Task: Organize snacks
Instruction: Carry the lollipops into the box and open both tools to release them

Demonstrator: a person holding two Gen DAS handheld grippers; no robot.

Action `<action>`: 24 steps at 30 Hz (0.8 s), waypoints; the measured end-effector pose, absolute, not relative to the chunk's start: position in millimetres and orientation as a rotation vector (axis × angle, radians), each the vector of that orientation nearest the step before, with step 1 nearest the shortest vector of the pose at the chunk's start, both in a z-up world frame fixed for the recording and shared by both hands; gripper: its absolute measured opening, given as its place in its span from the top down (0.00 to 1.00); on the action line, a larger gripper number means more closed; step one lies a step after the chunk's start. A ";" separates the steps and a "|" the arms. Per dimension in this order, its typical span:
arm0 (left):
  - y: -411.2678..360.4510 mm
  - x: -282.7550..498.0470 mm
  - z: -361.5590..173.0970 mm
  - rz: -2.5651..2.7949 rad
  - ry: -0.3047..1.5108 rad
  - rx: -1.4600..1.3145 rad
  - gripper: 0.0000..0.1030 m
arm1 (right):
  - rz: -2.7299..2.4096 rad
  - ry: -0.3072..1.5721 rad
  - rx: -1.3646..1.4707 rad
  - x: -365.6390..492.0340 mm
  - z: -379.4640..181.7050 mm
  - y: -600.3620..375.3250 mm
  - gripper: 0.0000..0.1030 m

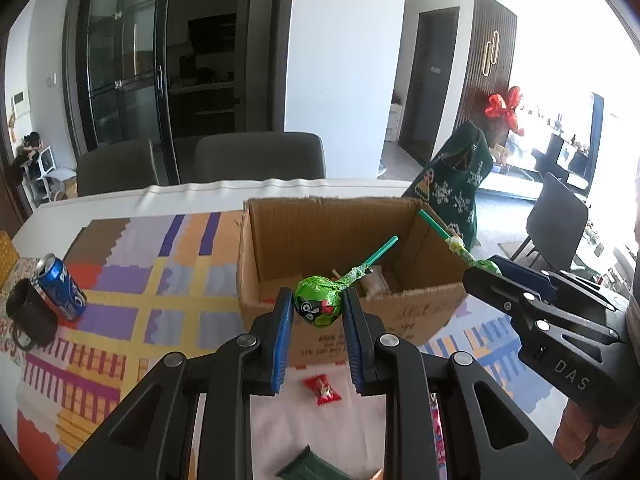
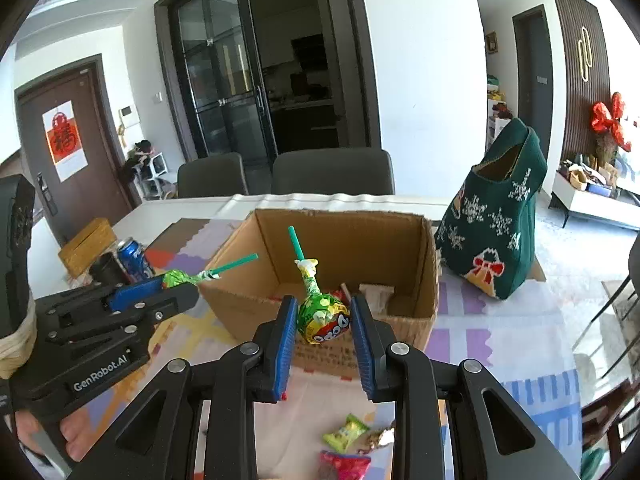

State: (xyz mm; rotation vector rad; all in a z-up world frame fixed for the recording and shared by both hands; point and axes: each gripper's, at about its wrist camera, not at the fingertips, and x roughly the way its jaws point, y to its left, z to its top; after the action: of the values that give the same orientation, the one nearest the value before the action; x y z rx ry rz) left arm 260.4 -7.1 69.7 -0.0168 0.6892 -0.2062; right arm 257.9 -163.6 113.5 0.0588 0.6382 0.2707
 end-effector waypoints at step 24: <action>-17.3 336.2 53.0 -0.176 0.756 0.017 0.62 | 0.245 0.700 0.036 328.7 97.9 -166.0 0.72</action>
State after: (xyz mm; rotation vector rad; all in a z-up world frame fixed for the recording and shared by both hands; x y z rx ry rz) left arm 336.2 -17.3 53.0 0.0169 0.7562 -0.1756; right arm 328.6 -166.0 97.9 0.0360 0.7000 0.2448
